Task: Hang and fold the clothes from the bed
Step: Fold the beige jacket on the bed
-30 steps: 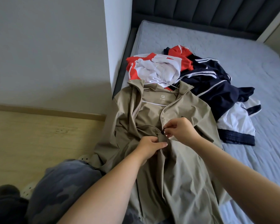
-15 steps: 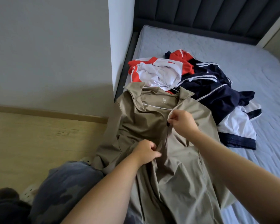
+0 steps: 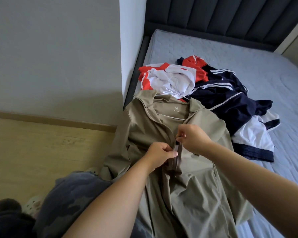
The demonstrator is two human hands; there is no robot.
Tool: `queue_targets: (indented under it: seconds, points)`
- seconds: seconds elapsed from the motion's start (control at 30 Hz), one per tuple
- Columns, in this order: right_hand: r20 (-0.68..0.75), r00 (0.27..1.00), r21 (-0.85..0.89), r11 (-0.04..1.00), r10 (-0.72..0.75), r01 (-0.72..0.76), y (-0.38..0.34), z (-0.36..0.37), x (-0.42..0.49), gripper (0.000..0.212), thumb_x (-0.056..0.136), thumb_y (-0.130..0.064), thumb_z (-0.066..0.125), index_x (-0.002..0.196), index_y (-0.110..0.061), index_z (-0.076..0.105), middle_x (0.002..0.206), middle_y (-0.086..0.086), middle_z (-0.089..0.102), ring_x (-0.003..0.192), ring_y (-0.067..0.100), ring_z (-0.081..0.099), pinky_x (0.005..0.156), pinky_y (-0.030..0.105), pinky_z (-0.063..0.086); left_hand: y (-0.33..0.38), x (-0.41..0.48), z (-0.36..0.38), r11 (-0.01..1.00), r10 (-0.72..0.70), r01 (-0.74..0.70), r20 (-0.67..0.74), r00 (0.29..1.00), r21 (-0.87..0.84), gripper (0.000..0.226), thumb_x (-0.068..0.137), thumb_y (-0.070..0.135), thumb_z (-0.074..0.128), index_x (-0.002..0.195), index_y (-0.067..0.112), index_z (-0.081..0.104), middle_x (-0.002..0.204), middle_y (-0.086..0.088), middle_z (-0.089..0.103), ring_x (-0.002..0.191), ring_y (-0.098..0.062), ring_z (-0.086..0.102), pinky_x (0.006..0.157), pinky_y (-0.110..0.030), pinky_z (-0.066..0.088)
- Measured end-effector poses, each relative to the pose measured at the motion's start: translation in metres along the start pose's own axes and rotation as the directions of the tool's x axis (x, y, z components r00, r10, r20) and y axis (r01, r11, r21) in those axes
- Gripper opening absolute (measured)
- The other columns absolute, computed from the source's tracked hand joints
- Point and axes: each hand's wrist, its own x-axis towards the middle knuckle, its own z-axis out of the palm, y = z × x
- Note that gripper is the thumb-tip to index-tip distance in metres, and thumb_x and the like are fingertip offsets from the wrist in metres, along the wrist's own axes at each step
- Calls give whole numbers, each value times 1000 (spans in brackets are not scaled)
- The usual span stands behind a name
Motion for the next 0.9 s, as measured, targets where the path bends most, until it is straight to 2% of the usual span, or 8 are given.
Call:
queue_targets:
  seconds: [0.1,0.23,0.4,0.57,0.67,0.77,0.83,0.9]
  points:
    - [-120,992,-108,993,30,-43,0,-2,10,10,84,-9,59,77,-14,55,76,2,63,83,28,57,71,28,32,-9,1,-2,961,7,-32,92,996,273,33,77,18,77,54,18,52,52,4,50,49,-5,45,54,-19,39]
    - [-126,982,78,988,141,-132,6,-13,23,12,85,-7,62,75,-10,56,83,7,64,85,27,57,65,28,36,-18,4,-7,913,35,-70,92,995,402,26,75,26,77,61,23,55,62,8,56,61,-7,52,59,-21,39]
    - [-69,997,121,993,22,-14,-3,-19,16,6,83,-6,65,80,-7,61,85,7,65,85,24,58,75,36,47,-4,5,-1,998,54,-55,-31,998,-33,12,76,29,78,77,24,68,72,14,68,67,7,62,61,-9,46]
    - [-50,995,95,992,-83,87,-12,-9,7,8,83,-2,63,78,-7,58,83,5,66,80,18,59,77,39,48,5,1,-2,971,44,-44,-7,999,-237,3,83,13,72,86,15,72,81,2,71,78,-7,65,75,-18,51]
    - [-5,996,-38,996,-87,86,-10,1,9,14,84,-6,61,76,-14,53,81,1,65,80,20,59,68,29,42,1,0,-8,995,9,-4,48,999,-103,8,82,13,72,89,10,71,86,-4,68,81,-13,62,80,-25,49]
    - [-64,996,-183,982,-65,52,-5,3,18,12,86,-8,56,79,-17,51,83,3,66,84,29,59,63,27,35,-7,2,-11,979,-46,15,148,988,201,27,79,21,75,93,-1,67,89,-7,67,83,-18,62,80,-28,49]
    - [-137,990,-105,994,21,-35,-1,-3,26,6,86,-8,56,81,-13,56,87,7,68,87,31,58,68,32,42,-13,2,-12,954,-77,17,190,979,298,33,80,25,74,98,-1,67,97,-10,69,91,-23,65,87,-33,51]
    - [-139,986,5,996,88,-88,0,-6,31,8,86,-7,58,80,-12,57,86,5,67,88,28,57,66,33,42,-16,3,-14,939,-44,-9,146,988,345,27,79,28,74,76,5,61,77,-4,63,75,-17,60,72,-28,46]
